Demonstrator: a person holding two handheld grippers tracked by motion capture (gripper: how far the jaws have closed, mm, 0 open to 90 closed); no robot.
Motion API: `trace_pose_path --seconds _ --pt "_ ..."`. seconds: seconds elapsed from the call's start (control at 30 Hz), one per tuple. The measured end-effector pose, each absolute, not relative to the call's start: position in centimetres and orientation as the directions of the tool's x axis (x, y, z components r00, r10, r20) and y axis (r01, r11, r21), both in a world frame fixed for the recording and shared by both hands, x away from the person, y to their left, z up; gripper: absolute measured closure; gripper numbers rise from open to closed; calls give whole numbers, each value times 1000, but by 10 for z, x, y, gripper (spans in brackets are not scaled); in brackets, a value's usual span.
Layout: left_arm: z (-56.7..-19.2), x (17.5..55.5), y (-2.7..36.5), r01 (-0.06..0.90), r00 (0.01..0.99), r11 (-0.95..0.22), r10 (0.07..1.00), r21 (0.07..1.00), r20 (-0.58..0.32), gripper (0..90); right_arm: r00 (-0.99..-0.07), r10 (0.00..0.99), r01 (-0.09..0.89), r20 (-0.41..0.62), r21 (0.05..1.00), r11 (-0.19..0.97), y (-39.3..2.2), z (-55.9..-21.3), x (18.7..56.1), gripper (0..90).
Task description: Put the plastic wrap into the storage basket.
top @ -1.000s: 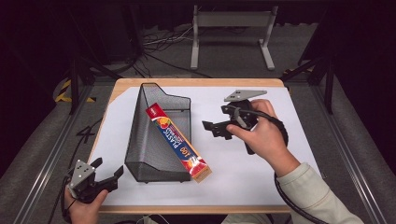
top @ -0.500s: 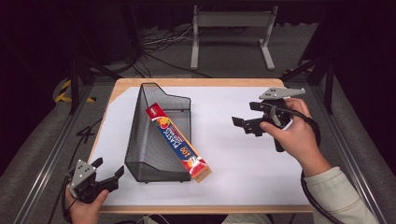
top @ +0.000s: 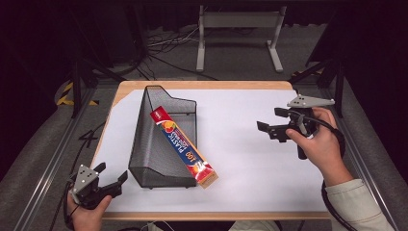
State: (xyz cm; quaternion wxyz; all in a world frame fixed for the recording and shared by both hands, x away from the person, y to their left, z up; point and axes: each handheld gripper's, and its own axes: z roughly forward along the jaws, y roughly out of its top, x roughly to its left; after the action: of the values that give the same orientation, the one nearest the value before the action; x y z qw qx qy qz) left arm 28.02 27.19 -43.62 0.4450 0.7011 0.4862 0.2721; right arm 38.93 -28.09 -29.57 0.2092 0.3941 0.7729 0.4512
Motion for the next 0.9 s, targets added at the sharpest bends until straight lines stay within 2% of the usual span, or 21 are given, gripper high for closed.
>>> trace_pose_path --seconds 0.43,0.77,0.9 --pt "-436 280 271 441 376 -132 925 888 -49 168 -575 818 436 31 857 274 -309 -356 382 144" --pt "-437 283 270 445 371 -133 928 886 -47 168 -558 830 450 19 847 284 -322 -387 376 137" --pt "-437 283 270 448 365 -127 929 885 -52 168 -538 842 458 45 854 247 -332 -398 372 135"
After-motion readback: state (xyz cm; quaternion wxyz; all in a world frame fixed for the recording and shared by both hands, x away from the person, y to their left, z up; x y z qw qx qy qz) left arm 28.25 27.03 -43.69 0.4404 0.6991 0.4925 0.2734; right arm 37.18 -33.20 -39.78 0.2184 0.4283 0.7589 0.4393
